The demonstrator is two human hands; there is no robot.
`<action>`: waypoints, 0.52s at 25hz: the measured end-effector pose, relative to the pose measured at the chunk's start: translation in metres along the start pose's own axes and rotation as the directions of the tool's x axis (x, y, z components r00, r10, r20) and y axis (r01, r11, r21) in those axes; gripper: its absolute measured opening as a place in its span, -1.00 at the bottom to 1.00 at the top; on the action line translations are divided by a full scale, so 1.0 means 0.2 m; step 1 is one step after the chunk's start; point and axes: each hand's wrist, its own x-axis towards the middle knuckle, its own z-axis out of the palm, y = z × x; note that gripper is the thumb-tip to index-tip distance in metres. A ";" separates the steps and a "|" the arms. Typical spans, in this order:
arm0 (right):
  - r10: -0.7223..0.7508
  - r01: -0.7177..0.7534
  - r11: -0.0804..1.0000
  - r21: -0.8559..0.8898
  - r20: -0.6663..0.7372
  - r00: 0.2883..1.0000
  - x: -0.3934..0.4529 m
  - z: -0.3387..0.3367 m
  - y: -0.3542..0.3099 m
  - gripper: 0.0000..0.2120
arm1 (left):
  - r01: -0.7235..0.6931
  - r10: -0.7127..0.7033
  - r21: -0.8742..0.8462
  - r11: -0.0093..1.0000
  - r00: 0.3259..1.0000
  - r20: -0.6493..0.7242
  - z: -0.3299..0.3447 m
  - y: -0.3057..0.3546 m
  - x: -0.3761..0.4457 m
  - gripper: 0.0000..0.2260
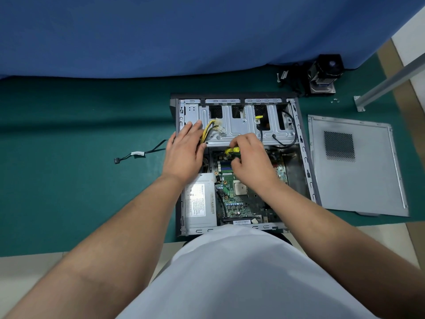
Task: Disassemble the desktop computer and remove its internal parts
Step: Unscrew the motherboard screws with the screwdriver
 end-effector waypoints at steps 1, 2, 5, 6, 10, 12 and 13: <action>0.026 -0.026 0.999 0.026 -0.011 1.000 0.00 0.00 0.00 -0.71 | 0.001 -0.001 0.000 1.000 1.000 0.000 0.00 0.00 0.00 -0.57; 0.049 -0.049 0.998 0.032 -0.013 0.999 0.00 0.01 -0.01 -0.69 | 0.001 -0.001 0.000 1.000 1.000 0.001 0.00 0.00 0.00 -0.57; 0.004 -0.005 0.999 -0.049 -0.015 1.000 0.00 0.01 -0.02 -0.71 | 0.004 -0.004 -0.009 1.000 1.000 0.001 0.00 0.00 0.00 -0.57; -0.026 0.025 0.996 -0.081 -0.012 1.000 0.00 0.01 -0.02 -0.72 | 0.005 -0.005 -0.007 1.000 1.000 0.002 0.00 0.00 0.00 -0.57; 0.011 -0.014 0.997 -0.079 -0.032 0.999 -0.01 0.02 -0.01 -0.75 | 0.003 -0.003 0.000 1.000 1.000 0.003 -0.01 0.00 0.00 -0.57; 0.043 -0.047 0.995 -0.091 -0.052 0.998 -0.01 0.03 -0.02 -0.70 | 0.002 -0.002 0.003 1.000 1.000 0.003 0.00 0.00 0.00 -0.56; 0.031 -0.037 0.993 -0.111 -0.059 0.998 -0.01 0.03 -0.02 -0.71 | 0.003 -0.003 0.001 1.000 1.000 0.002 0.00 0.00 0.00 -0.56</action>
